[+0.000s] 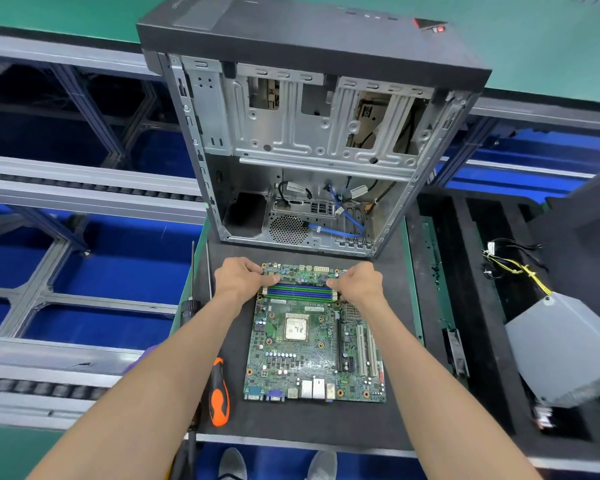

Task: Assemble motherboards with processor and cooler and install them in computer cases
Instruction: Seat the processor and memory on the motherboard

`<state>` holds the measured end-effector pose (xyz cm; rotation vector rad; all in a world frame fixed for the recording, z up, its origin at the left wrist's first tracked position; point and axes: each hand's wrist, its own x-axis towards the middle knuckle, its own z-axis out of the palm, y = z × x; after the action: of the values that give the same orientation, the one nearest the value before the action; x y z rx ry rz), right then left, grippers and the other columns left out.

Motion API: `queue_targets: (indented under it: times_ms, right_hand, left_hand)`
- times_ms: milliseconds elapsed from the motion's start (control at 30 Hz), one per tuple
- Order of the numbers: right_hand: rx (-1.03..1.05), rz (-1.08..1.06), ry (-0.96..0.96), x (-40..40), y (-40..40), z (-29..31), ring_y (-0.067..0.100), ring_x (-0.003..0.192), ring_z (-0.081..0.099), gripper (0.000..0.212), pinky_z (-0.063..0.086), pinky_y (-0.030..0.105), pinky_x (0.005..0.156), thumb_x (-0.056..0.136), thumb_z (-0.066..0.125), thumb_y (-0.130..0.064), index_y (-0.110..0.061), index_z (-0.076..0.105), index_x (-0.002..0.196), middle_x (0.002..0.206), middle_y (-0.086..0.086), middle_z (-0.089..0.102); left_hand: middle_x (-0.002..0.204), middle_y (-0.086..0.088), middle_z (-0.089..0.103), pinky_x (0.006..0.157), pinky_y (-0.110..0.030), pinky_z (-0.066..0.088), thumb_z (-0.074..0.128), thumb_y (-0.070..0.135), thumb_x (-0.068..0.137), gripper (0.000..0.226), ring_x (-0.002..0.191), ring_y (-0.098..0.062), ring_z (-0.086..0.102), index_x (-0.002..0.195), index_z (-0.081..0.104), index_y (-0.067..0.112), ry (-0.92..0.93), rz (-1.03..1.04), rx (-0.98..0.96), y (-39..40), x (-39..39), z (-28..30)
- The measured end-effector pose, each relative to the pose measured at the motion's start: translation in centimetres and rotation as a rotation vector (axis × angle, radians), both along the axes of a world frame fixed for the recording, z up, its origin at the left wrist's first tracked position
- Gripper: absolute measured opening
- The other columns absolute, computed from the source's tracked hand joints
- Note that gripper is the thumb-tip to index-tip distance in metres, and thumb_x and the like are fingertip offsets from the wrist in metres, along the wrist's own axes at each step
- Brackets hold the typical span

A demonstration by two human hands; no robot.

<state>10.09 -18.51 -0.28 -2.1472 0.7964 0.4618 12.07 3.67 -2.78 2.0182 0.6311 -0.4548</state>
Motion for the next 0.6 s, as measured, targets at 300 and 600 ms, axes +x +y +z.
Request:
queue_targets:
  times_ms: [300, 600]
  right_hand:
    - [-0.077, -0.024, 0.053, 0.5, 0.7, -0.3, 0.031, 0.099, 0.066, 0.043, 0.056, 0.038, 0.08, 0.079, 0.087, -0.033, -0.003, 0.065, 0.101, 0.109, 0.015, 0.064]
    - [-0.088, -0.07, -0.195, -3.5, 1.9, 0.5, 0.033, 0.072, 0.061, 0.045, 0.047, 0.033, 0.059, 0.093, 0.062, -0.007, -0.008, 0.052, 0.049, 0.055, 0.007, 0.058]
  left_hand:
    - [0.1, -0.003, 0.07, 0.09, -0.028, 0.049, 0.095, 0.033, 0.065, 0.028, 0.1, -0.017, 0.059, 0.074, 0.073, 0.018, -0.03, 0.005, 0.025, -0.4, -0.2, 0.2]
    - [0.067, 0.004, 0.066, 0.081, -0.028, 0.051, 0.074, 0.047, 0.085, 0.025, 0.076, -0.014, 0.055, 0.07, 0.077, 0.027, -0.192, 0.048, 0.113, -1.7, -4.1, 0.8]
